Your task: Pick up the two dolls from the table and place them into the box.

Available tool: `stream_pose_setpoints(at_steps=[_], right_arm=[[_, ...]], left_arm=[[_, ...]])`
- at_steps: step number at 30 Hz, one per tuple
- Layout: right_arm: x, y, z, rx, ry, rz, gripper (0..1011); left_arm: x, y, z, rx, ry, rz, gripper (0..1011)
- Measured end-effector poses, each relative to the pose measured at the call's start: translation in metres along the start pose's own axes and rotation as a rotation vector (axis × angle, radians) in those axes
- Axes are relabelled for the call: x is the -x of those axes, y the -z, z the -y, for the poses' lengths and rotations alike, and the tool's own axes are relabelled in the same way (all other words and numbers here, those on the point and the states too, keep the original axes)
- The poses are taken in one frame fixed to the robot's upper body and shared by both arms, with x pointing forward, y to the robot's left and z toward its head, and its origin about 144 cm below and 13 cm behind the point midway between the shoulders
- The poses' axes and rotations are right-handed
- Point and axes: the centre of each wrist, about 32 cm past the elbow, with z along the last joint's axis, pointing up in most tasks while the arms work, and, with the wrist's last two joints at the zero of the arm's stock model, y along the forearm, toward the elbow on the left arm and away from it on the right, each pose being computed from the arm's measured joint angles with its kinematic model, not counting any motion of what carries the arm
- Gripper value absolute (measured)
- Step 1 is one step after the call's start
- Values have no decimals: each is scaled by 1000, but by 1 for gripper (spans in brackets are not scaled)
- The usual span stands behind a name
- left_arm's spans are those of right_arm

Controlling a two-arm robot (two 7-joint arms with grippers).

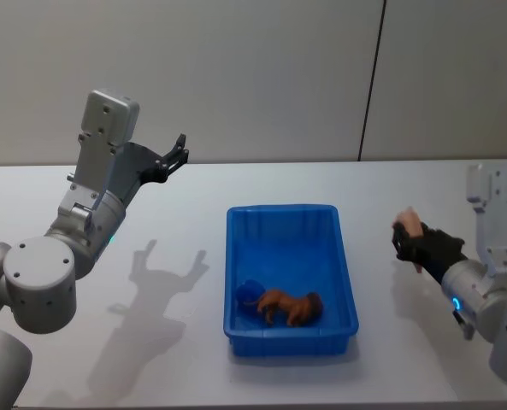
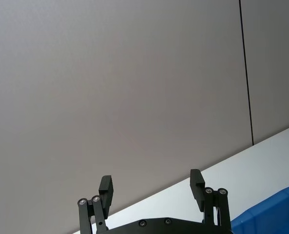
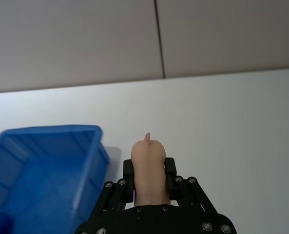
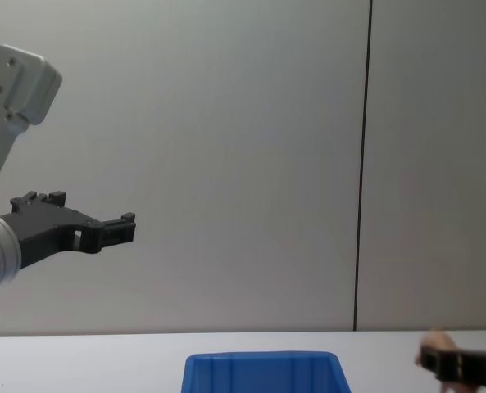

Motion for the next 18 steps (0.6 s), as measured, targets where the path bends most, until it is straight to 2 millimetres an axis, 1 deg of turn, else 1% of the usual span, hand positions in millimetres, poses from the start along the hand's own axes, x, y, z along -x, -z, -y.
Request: stream_pose_setpoints(at_steps=[10, 18], right_arm=[[10, -12, 5, -99, -161, 16, 357], [20, -17, 4, -149, -289, 30, 360]], left_arm=[[0, 0, 0, 0, 0, 0, 1001], [0, 0, 0, 0, 0, 0, 1001]])
